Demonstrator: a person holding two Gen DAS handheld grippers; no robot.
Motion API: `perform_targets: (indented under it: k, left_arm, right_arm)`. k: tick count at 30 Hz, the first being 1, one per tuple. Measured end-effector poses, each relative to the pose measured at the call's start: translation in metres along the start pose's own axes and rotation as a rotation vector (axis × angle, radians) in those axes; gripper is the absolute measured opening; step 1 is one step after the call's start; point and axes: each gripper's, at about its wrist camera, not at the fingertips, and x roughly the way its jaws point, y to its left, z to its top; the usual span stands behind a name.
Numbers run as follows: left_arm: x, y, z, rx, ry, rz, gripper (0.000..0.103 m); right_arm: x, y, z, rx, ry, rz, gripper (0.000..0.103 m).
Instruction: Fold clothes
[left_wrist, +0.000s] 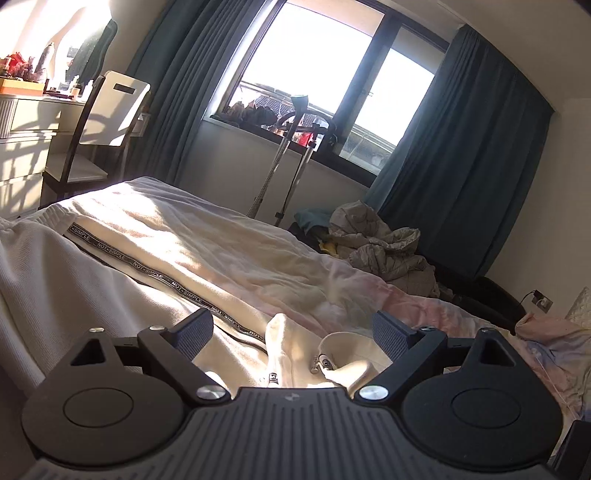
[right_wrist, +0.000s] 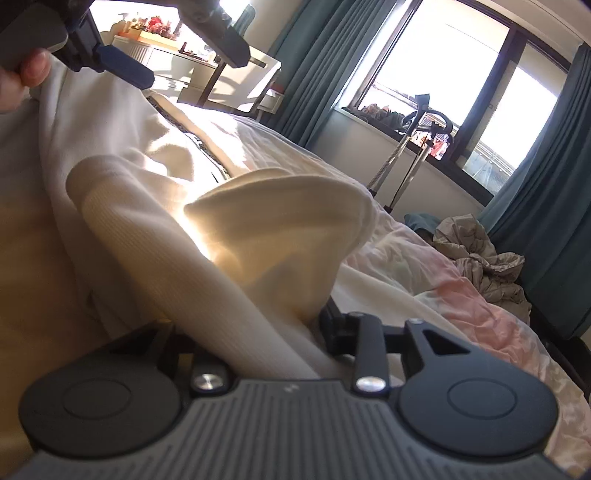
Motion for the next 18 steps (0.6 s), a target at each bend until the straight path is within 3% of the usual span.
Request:
perform_targets:
  k: [1,3,4,8,10,12,15,18]
  left_arm:
    - [-0.001,-0.003,-0.001,0.019,0.002,-0.019,0.094]
    - [-0.002,-0.009,-0.005,0.053,0.000,-0.046,0.094]
    - [-0.002,-0.012,-0.006,0.071,0.002,-0.058,0.094]
    - [-0.002,-0.019,-0.015,0.111,0.031,-0.088,0.094]
    - [-0.002,-0.021,-0.017,0.129,0.071,-0.079,0.091]
    - [-0.005,-0.019,-0.020,0.108,0.073,-0.081,0.091]
    - [-0.006,-0.020,-0.024,0.105,0.070,-0.076,0.091]
    - [-0.004,-0.026,-0.027,0.131,0.071,-0.070,0.091]
  right_arm:
    - [-0.008,-0.004,0.002,0.025,0.004,0.016,0.042]
    - [-0.022,-0.019,0.006,0.116,0.012,0.093,0.074]
    - [-0.032,-0.028,0.008,0.172,0.010,0.128,0.077]
    - [-0.075,-0.065,0.009,0.422,-0.071,0.172,0.078]
    - [-0.080,-0.094,0.005,0.547,-0.152,0.141,0.078]
    - [-0.072,-0.114,0.003,0.595,-0.220,0.040,0.086]
    - [-0.033,-0.125,0.000,0.595,-0.125,-0.090,0.081]
    - [0.012,-0.134,-0.016,0.671,-0.020,-0.088,0.077]
